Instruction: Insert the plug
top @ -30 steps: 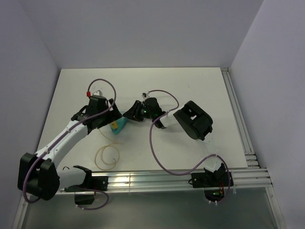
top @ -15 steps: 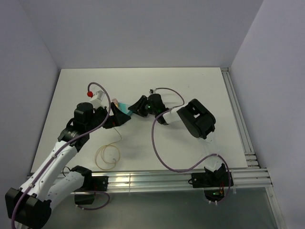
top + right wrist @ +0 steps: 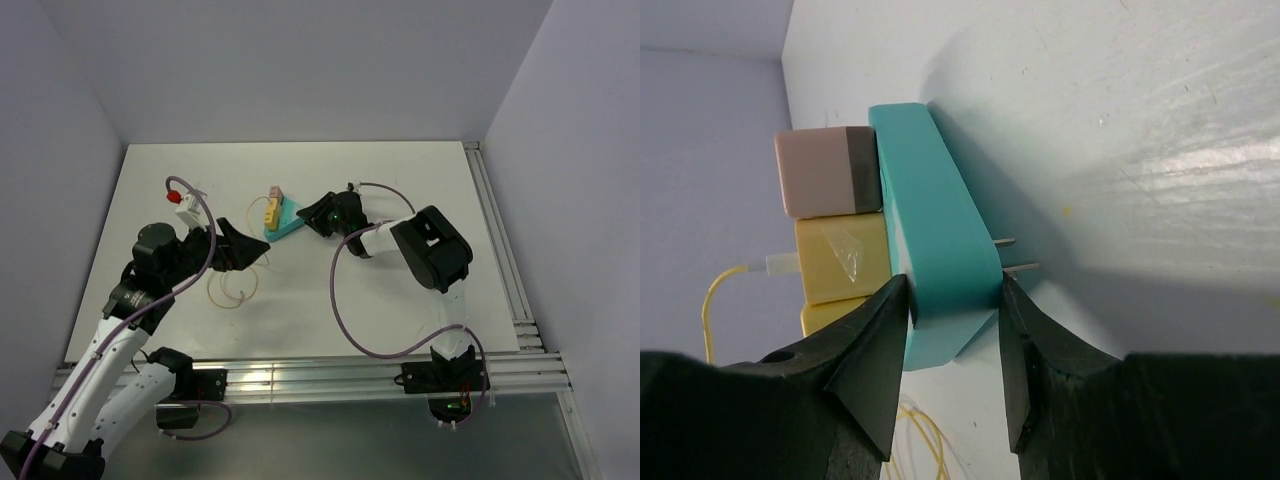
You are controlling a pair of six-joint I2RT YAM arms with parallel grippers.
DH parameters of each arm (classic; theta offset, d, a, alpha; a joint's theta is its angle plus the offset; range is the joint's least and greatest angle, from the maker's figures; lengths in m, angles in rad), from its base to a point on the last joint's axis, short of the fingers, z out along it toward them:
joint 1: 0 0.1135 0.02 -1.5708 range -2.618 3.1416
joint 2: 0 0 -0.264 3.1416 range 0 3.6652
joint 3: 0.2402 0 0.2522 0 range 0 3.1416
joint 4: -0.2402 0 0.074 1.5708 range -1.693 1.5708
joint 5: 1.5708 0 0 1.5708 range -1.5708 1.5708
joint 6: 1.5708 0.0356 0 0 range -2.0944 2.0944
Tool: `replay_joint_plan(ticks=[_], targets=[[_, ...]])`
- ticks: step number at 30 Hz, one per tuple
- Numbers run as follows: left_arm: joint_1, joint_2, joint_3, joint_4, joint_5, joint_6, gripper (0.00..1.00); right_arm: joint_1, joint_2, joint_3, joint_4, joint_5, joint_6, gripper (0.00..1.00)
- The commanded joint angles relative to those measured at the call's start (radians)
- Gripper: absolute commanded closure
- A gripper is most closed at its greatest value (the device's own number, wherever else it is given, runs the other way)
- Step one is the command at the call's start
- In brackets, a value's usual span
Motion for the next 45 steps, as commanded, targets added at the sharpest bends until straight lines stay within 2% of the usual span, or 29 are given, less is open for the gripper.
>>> replay_joint_plan(ticks=[1,3,6,7,8,9,10,18,22,25,30,33,35,37,40,42,45], targets=[[-0.005,-0.019,0.011,0.0,0.03,0.027,0.01,0.005,-0.04,-0.049,-0.033,0.037,-0.035,0.96],[-0.005,-0.031,0.014,-0.02,0.009,0.03,0.0,0.003,-0.049,-0.037,-0.06,0.029,-0.064,0.89],[-0.005,-0.046,0.015,-0.034,-0.005,0.025,0.01,0.002,-0.057,0.006,-0.115,0.0,-0.115,0.68],[-0.005,-0.049,0.017,-0.039,-0.008,0.023,0.0,0.003,-0.06,0.012,-0.122,-0.008,-0.124,0.43],[-0.005,-0.052,0.018,-0.045,-0.014,0.02,0.01,0.002,-0.074,0.015,-0.123,-0.018,-0.132,0.31],[-0.005,-0.063,0.014,-0.049,-0.032,0.017,0.0,0.002,-0.081,0.017,-0.128,-0.029,-0.137,0.08],[-0.005,-0.069,0.012,-0.057,-0.046,0.016,0.0,0.002,-0.092,0.014,-0.128,-0.029,-0.141,0.0],[-0.005,-0.123,-0.037,-0.053,-0.092,-0.013,0.01,0.002,-0.295,-0.078,-0.2,0.003,-0.221,0.0],[-0.005,-0.154,-0.113,0.045,-0.022,-0.093,0.01,0.002,-0.419,-0.207,-0.139,-0.026,-0.256,0.0],[-0.005,-0.203,-0.198,0.176,0.049,-0.189,0.01,-0.003,-0.5,-0.36,0.01,-0.086,-0.27,0.0],[-0.003,-0.376,-0.386,0.412,0.098,-0.338,0.01,-0.006,-0.574,-0.69,0.447,-0.169,-0.188,0.0],[-0.003,-0.477,-0.54,0.531,0.122,-0.478,0.01,0.002,-0.569,-0.848,0.694,-0.195,-0.134,0.0],[-0.003,-0.528,-0.656,0.688,0.147,-0.6,0.01,0.02,-0.56,-0.957,0.868,-0.183,-0.121,0.0],[-0.003,-0.555,-0.71,0.777,0.155,-0.667,0.01,0.046,-0.545,-1.036,0.956,-0.17,-0.114,0.0],[-0.003,-0.618,-0.775,0.803,0.167,-0.7,0.01,0.065,-0.492,-1.138,1.136,-0.143,-0.103,0.0],[-0.003,-0.678,-0.815,0.799,0.161,-0.722,0.01,0.098,-0.491,-1.153,1.164,-0.137,-0.107,0.0],[-0.003,-0.775,-0.89,0.814,0.158,-0.809,0.01,0.186,-0.543,-1.212,1.162,-0.037,-0.164,0.0]])
